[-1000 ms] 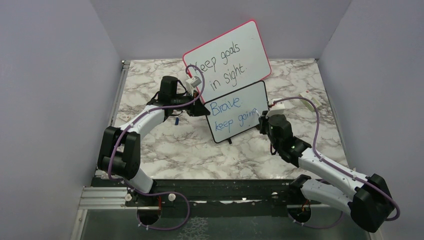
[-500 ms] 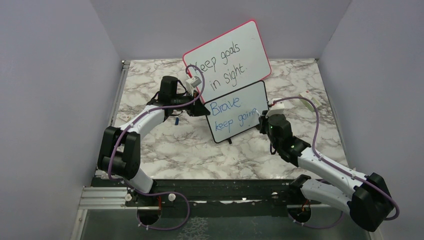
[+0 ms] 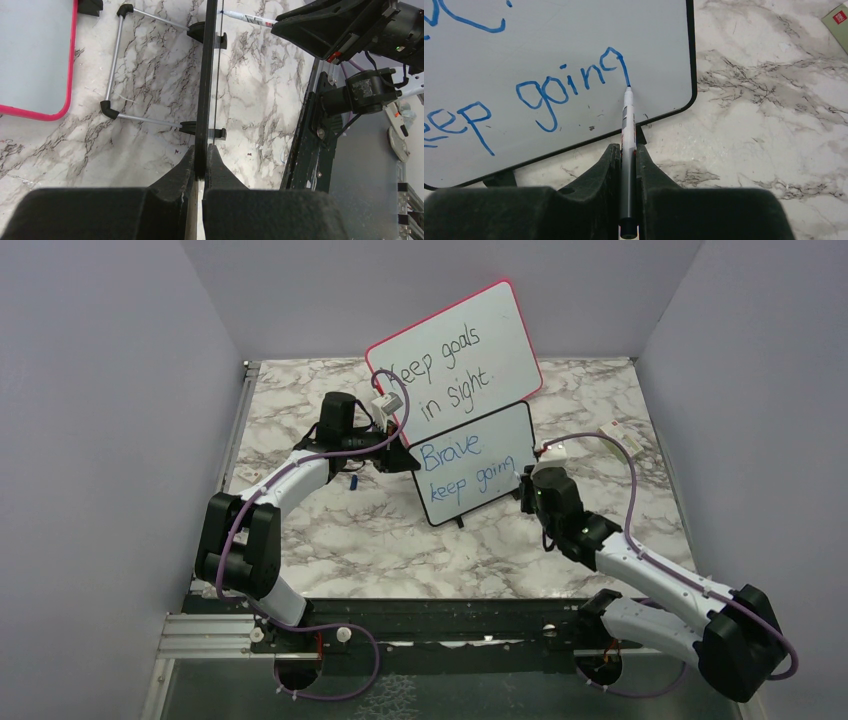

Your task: Write a sentence on the whiteboard

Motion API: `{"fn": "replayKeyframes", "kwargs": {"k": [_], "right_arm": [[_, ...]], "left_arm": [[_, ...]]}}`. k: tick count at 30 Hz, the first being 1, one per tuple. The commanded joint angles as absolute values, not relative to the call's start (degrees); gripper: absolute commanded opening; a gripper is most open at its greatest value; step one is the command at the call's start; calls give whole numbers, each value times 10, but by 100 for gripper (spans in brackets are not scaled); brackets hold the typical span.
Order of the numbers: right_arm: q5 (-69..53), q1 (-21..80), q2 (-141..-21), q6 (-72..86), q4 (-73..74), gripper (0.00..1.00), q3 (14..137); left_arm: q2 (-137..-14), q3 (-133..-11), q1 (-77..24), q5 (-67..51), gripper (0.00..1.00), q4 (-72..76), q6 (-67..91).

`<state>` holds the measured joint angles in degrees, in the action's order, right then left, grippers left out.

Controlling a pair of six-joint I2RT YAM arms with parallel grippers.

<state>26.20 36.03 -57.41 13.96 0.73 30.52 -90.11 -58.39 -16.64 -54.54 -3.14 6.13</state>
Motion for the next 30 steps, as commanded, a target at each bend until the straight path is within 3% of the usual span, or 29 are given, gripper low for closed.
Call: {"fn": "replayKeyframes", "kwargs": {"k": [1, 18, 30], "right_arm": [[233, 358, -585, 160, 58, 1, 319], [159, 358, -577, 157, 43, 1, 332], [269, 357, -492, 165, 29, 1, 295]], "left_arm": [[-904, -584, -172, -518, 0, -67, 37], [-904, -585, -172, -518, 0, -67, 36], [-908, -586, -172, -509, 0, -71, 36]]}}
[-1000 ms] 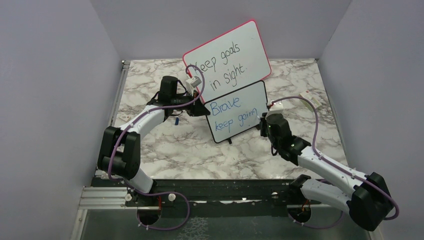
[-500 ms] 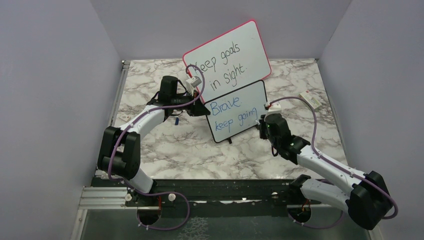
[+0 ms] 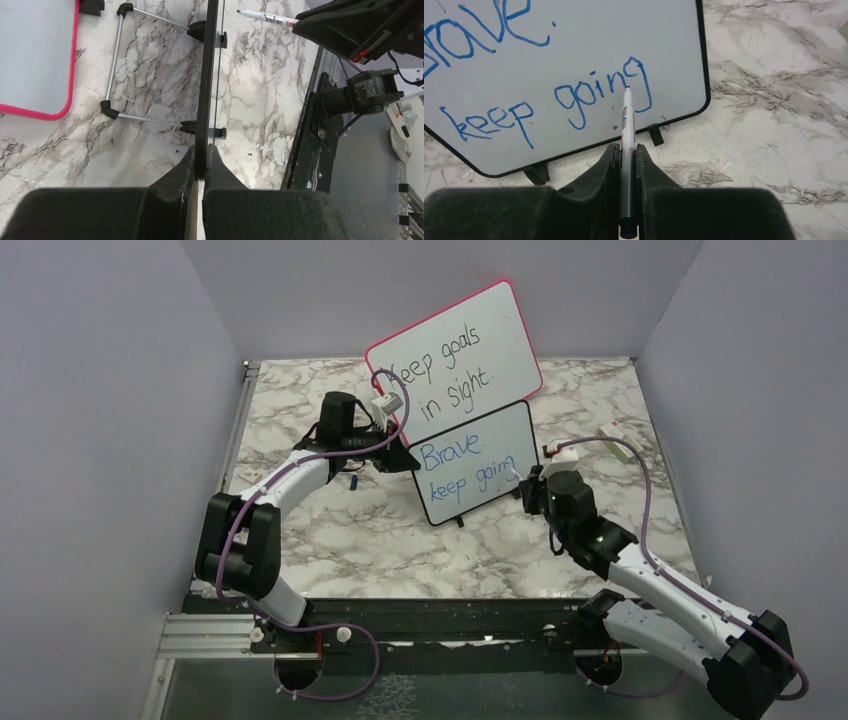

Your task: Write a sentence on the whiteboard

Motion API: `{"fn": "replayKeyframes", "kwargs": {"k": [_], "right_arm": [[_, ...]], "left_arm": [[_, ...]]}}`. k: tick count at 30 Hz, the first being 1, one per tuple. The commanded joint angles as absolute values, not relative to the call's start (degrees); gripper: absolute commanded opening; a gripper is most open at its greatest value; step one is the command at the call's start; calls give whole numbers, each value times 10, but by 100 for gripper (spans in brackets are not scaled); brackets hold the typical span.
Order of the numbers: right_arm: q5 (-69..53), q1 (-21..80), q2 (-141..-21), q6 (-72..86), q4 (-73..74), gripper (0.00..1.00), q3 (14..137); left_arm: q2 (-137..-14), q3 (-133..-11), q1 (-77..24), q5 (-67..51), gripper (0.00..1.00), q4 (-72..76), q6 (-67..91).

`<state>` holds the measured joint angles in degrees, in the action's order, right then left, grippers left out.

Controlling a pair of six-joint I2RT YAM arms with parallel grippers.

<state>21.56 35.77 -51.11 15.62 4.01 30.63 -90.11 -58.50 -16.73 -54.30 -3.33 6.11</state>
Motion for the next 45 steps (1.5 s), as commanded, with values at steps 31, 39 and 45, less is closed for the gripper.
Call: {"fn": "replayKeyframes", "kwargs": {"k": [31, 39, 45], "right_arm": [[224, 308, -578, 157, -57, 1, 284], [255, 308, -489, 153, 23, 1, 302], [261, 308, -420, 151, 85, 1, 322]], "left_arm": [[-911, -589, -172, -518, 0, -74, 37], [-904, -590, -172, -504, 0, -75, 42], [-891, -592, -173, -492, 8, -75, 50]]}}
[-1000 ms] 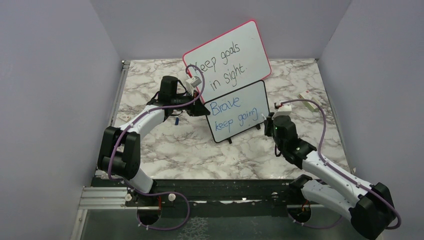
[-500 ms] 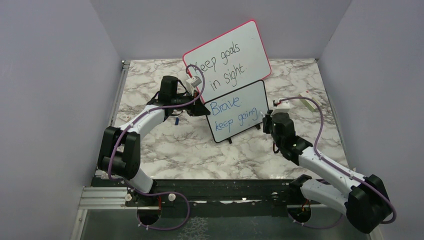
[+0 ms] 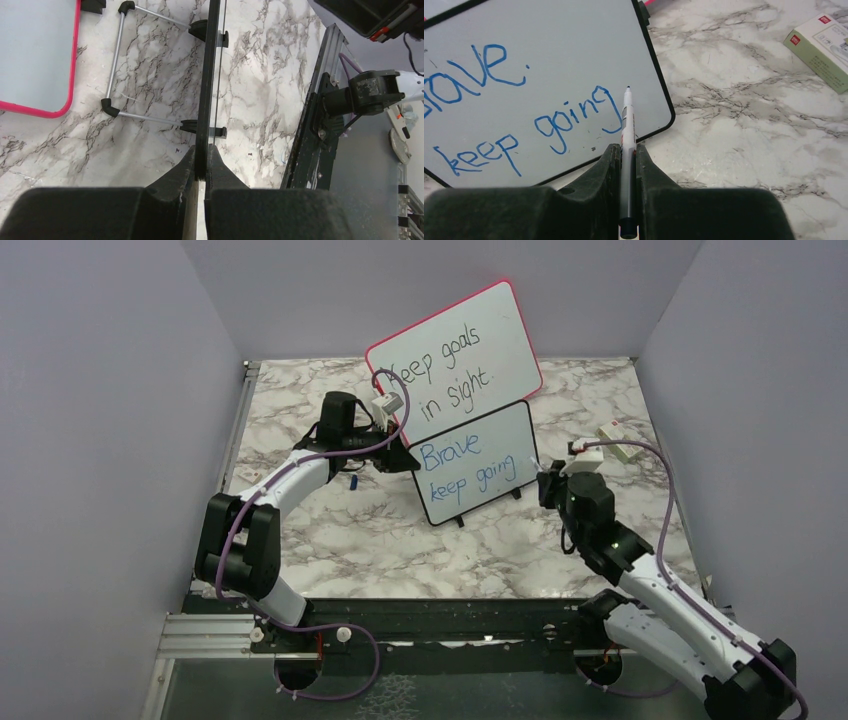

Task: Write a sentence on the whiteboard
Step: Write a sentence on the whiteboard, then close the whiteboard marker at the center of the board.

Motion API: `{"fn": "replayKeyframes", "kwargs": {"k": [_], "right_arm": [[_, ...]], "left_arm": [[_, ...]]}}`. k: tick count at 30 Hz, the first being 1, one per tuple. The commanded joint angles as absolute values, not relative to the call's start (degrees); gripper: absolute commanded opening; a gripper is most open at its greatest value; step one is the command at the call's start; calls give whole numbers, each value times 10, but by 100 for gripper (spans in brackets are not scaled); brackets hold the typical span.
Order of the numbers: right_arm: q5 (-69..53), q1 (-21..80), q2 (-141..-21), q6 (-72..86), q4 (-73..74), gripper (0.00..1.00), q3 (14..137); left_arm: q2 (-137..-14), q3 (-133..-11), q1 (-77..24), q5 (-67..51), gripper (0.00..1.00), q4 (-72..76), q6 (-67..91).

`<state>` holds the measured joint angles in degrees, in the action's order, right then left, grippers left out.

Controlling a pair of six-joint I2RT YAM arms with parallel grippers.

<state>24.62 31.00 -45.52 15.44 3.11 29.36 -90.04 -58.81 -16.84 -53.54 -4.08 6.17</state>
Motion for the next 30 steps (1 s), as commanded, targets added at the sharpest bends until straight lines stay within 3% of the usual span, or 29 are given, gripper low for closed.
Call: {"fn": "replayKeyframes", "kwargs": {"k": [1, 5, 7, 14, 22, 30], "right_arm": [[261, 308, -409, 152, 95, 1, 327], [263, 308, -364, 149, 131, 1, 348], [264, 308, -346, 149, 148, 1, 358], [273, 308, -299, 147, 199, 0, 387], [269, 308, -260, 149, 242, 0, 410], [254, 308, -226, 151, 247, 0, 403]], "left_arm": [[-886, -593, -172, -490, 9, -74, 53], [-863, -599, -171, -470, 10, -85, 61], [-844, -602, -171, -453, 16, -94, 63], [-765, -615, -170, -376, 49, -138, 65], [-686, -589, -166, -198, 96, -194, 87], [-634, -538, -165, -27, 99, -201, 137]]}}
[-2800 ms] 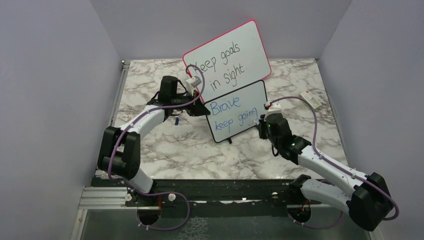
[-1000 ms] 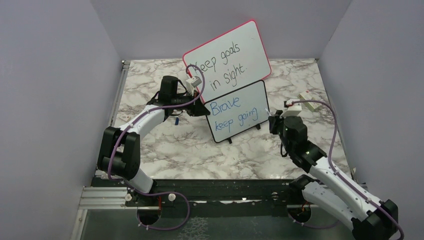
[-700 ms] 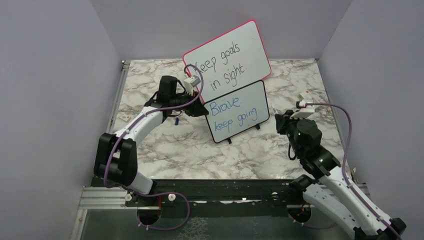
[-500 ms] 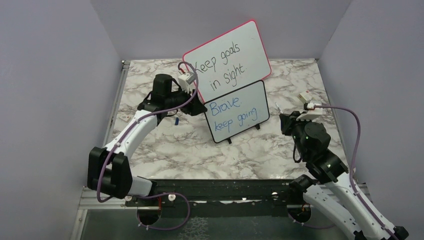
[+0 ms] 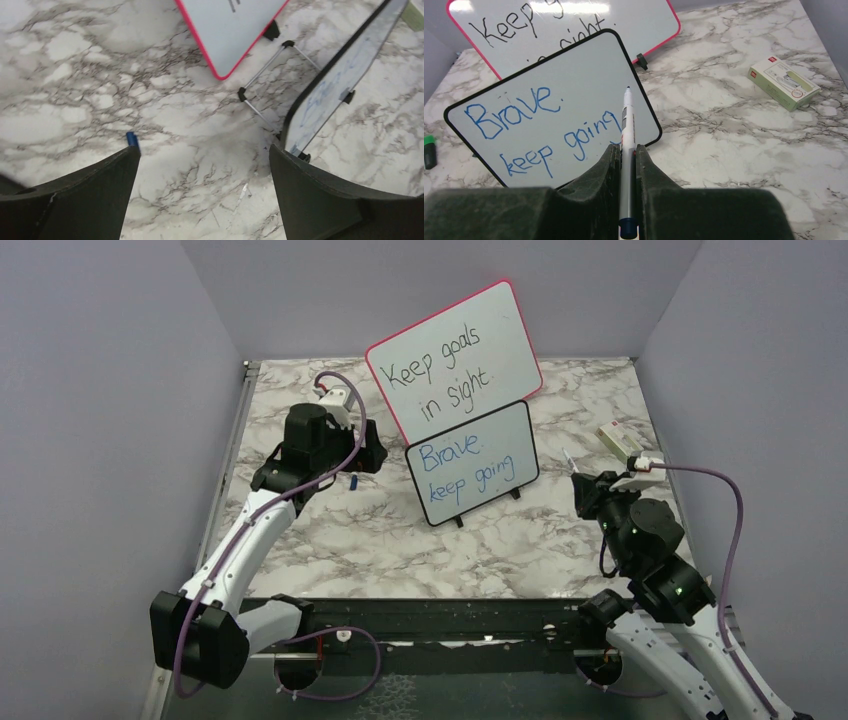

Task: Write a sentence on the whiteboard
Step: Close the whiteboard marker at the center of the board.

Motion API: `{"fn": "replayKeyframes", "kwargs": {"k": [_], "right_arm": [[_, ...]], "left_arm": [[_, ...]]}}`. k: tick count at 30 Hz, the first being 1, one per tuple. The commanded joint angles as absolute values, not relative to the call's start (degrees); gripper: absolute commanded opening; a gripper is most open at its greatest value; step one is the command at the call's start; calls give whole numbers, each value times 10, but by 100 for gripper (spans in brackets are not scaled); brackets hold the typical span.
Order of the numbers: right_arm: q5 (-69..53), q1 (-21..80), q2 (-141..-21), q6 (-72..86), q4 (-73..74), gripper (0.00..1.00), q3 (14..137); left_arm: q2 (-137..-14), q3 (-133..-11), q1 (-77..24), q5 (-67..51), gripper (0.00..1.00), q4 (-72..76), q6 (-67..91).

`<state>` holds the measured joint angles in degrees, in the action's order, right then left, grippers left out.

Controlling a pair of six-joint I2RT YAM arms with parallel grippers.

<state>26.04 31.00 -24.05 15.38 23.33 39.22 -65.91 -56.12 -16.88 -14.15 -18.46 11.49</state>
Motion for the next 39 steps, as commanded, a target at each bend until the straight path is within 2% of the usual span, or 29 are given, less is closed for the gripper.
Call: {"fn": "replayKeyframes", "kwargs": {"k": [1, 10, 18, 22, 26, 39], "right_arm": [[250, 308, -223, 151, 246, 1, 401], [227, 308, -200, 157, 238, 1, 385], [223, 308, -191, 158, 234, 1, 381], [225, 308, -189, 159, 236, 1, 381], [223, 308, -188, 158, 230, 1, 378], [223, 308, -195, 157, 230, 0, 378]], "left_arm": [[-636, -538, -165, -14, 99, -207, 132], [-748, -552, -165, 31, 89, -257, 122], [-869, -609, -164, 48, 68, -285, 90], [-920, -640, -161, 65, 47, -302, 76], [-949, -649, -151, 53, 40, -307, 72], [-990, -655, -126, -28, 37, -307, 67]]}}
